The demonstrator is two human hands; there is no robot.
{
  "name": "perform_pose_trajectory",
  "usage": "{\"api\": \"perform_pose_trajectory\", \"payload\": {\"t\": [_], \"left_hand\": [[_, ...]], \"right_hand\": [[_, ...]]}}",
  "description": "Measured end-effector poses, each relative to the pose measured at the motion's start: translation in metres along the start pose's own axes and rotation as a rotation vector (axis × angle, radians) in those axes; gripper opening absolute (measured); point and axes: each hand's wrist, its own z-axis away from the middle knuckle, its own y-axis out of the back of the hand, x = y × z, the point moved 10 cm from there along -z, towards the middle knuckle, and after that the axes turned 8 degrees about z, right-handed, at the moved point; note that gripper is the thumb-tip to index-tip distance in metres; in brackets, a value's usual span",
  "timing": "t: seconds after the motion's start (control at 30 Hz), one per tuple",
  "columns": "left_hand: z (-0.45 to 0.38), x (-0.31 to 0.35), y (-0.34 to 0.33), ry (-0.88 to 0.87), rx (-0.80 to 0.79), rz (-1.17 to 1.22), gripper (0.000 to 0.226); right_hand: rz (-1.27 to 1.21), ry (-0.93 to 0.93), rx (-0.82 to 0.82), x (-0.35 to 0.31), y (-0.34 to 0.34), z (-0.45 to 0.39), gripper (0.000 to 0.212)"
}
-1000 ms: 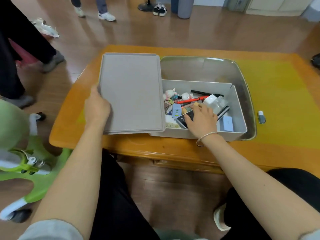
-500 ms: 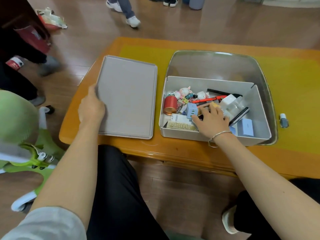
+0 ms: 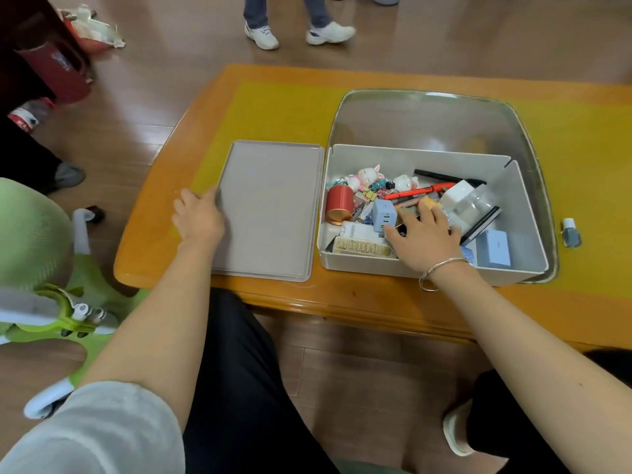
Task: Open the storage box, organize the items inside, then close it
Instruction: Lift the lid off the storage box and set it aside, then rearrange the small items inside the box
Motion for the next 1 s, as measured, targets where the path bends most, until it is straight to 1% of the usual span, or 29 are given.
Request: {"api": "perform_pose_trajectory", "payload": {"t": [0.1,0.2,0.27,0.33,0.43,0.6,0.77,1.0], "left_hand": [[0.011,0.025,-0.004,-0.004,-0.050,-0.044,0.045],[0.043,0.068,-0.025,-0.123,-0.138,-0.057,0.039],[0.070,0.082,-0.051,-0.131,-0.248,-0.089,0.046],[0.091,0.082,-0.075,-0.092,-0.331,-0.139,0.059],[0.101,0.079,-0.088,-0.054,-0.338,-0.133,0.069],[0.099,0.076,-0.093,-0.051,-0.376,-0.182,0.071],[0.078,0.065,-0.080,-0.048,-0.428,-0.160,0.072],[0.060,0.046,-0.062,-0.002,-0.436,-0.134,0.070]], "right_hand": [[0.002,0.000,0.001,0.000,0.001,0.000,0.057],[-0.001,-0.002,-0.002,0.000,0.001,0.000,0.057],[0.002,-0.003,0.000,0.000,0.001,0.000,0.057],[-0.001,-0.002,-0.002,0.000,0.002,0.000,0.057],[-0.005,0.002,-0.004,-0.001,0.002,0.001,0.056],[-0.006,0.007,-0.004,-0.001,0.002,0.001,0.056],[-0.004,0.013,-0.009,-0.002,0.002,0.001,0.056],[-0.021,0.016,-0.017,-0.002,0.002,0.002,0.057]]}}
